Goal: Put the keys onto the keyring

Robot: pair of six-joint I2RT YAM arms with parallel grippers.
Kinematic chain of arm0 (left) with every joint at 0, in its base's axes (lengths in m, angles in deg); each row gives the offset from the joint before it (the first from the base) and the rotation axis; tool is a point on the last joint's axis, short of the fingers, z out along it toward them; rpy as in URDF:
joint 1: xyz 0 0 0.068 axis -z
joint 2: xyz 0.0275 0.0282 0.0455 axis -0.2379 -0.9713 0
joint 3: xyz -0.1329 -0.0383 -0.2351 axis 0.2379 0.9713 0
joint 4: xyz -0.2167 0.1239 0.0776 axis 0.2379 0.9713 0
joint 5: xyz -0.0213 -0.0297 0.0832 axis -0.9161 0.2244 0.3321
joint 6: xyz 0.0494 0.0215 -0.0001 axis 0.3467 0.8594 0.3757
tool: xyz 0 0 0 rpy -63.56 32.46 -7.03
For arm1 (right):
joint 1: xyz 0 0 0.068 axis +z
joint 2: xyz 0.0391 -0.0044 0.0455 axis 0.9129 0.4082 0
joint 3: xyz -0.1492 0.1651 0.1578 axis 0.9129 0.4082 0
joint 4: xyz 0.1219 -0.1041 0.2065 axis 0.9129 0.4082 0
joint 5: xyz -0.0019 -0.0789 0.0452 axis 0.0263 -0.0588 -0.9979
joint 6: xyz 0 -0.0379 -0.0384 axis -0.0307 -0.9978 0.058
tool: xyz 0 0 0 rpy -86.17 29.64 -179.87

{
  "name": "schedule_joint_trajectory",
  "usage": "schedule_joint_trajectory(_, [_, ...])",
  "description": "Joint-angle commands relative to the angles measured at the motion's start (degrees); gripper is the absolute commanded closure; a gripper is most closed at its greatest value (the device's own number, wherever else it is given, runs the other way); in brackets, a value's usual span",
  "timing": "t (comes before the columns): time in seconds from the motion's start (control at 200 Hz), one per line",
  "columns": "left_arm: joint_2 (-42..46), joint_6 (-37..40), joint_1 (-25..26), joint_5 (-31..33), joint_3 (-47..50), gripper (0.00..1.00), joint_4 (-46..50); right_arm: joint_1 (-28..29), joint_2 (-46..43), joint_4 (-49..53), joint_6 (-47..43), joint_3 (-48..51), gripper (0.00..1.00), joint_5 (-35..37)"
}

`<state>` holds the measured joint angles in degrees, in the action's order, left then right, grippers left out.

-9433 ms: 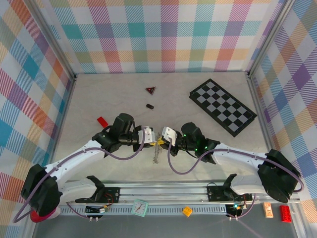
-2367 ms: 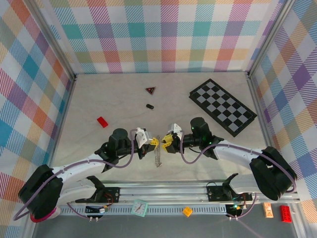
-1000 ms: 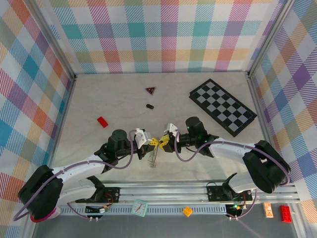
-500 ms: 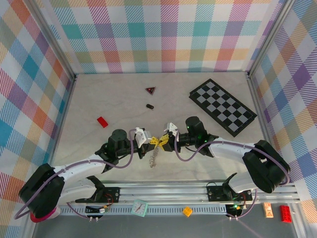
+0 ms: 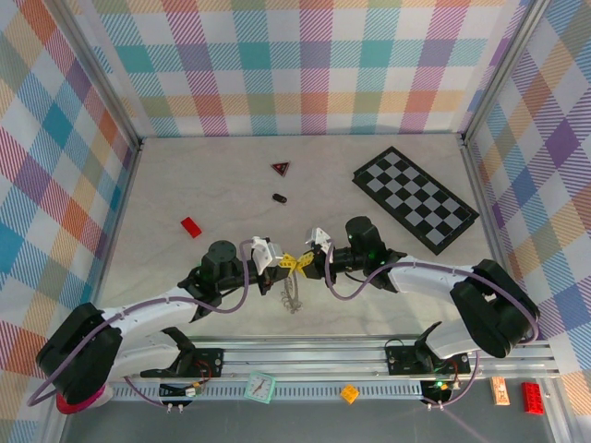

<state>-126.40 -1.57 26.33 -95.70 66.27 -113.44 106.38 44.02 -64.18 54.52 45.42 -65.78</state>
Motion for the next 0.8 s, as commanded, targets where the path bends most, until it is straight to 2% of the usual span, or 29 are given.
schedule_joint_trajectory(0.0, [2.0,-0.9,0.6,0.5,0.6,0.94,0.7,0.9,-2.7,0.7,-2.6,-2.6,1.00,-2.4])
schedule_joint_trajectory(0.09, [4.8,-0.3,0.5,3.3,0.4,0.68,3.2,1.0,-4.2,8.5,-5.7,-4.5,1.00,-1.3])
schedule_joint_trajectory(0.16, [7.6,1.2,0.5,5.2,-0.7,0.61,7.8,1.1,-5.3,16.0,-9.0,-6.5,1.00,0.4])
schedule_joint_trajectory(0.37, [11.7,5.4,0.6,7.8,-4.8,0.58,20.6,2.7,-5.9,36.4,-16.2,-14.4,1.00,9.0])
schedule_joint_trajectory(0.525, [12.6,2.9,0.6,8.4,-5.0,0.57,21.1,4.6,-3.5,48.5,-16.6,-21.2,1.00,16.5])
schedule_joint_trajectory(0.795, [13.2,1.8,1.4,8.8,-3.9,0.56,20.8,6.0,1.1,60.1,-13.8,-30.0,1.00,19.5])
